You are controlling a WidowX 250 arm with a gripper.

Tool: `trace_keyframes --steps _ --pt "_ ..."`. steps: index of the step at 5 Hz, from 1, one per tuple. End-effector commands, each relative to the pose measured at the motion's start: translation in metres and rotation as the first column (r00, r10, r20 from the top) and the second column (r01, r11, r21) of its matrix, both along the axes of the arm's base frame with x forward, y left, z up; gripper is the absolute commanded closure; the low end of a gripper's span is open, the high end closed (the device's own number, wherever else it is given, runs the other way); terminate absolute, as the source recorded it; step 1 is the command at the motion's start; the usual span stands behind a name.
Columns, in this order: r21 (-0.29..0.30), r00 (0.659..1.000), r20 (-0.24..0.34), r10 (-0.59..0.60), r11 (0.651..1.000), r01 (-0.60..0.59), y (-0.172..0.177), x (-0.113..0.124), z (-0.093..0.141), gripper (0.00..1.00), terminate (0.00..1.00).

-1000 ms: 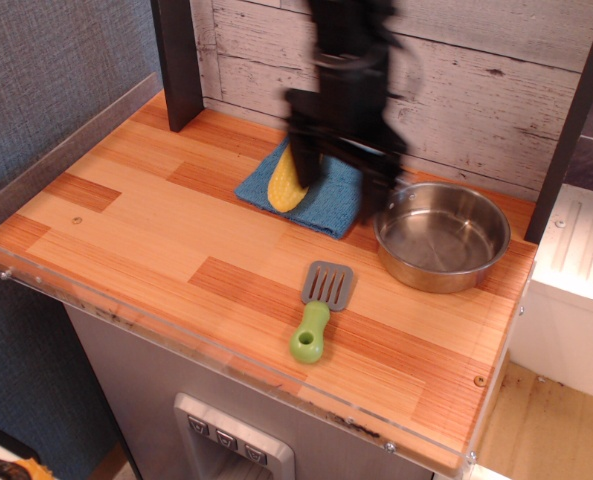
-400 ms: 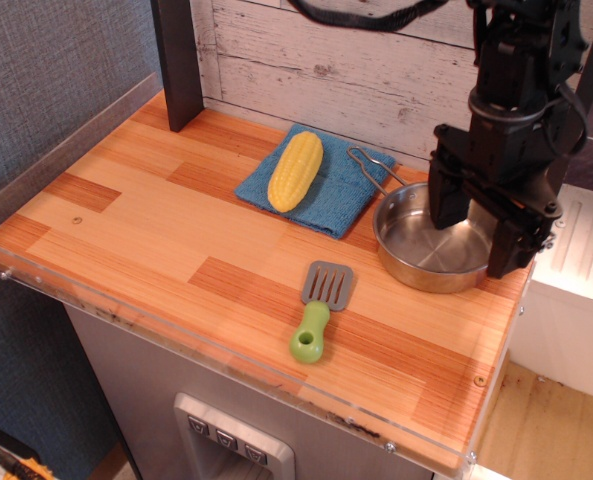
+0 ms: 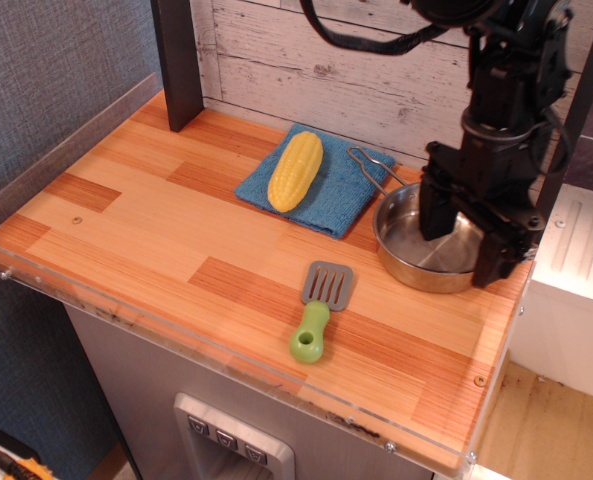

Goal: Move the pot to the left of the green scoop.

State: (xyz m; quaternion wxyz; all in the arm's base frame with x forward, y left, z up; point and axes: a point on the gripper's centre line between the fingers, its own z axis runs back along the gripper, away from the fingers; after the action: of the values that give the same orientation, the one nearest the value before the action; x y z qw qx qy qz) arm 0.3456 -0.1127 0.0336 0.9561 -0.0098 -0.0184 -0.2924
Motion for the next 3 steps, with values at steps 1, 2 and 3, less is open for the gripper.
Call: trace_keyframes --steps 1,2,3 --pt "0.02 1.0 -0.009 -0.01 1.0 0.01 -0.0025 0.002 -0.0085 0.0 0.0" --pt "0.01 0.999 -0.014 -0.048 0.999 0.048 -0.0049 0.0017 -0.0137 1.0 0.0" --pt "-0.003 0.996 -0.017 -0.088 0.996 0.088 -0.0083 -0.0021 -0.0146 1.0 0.0"
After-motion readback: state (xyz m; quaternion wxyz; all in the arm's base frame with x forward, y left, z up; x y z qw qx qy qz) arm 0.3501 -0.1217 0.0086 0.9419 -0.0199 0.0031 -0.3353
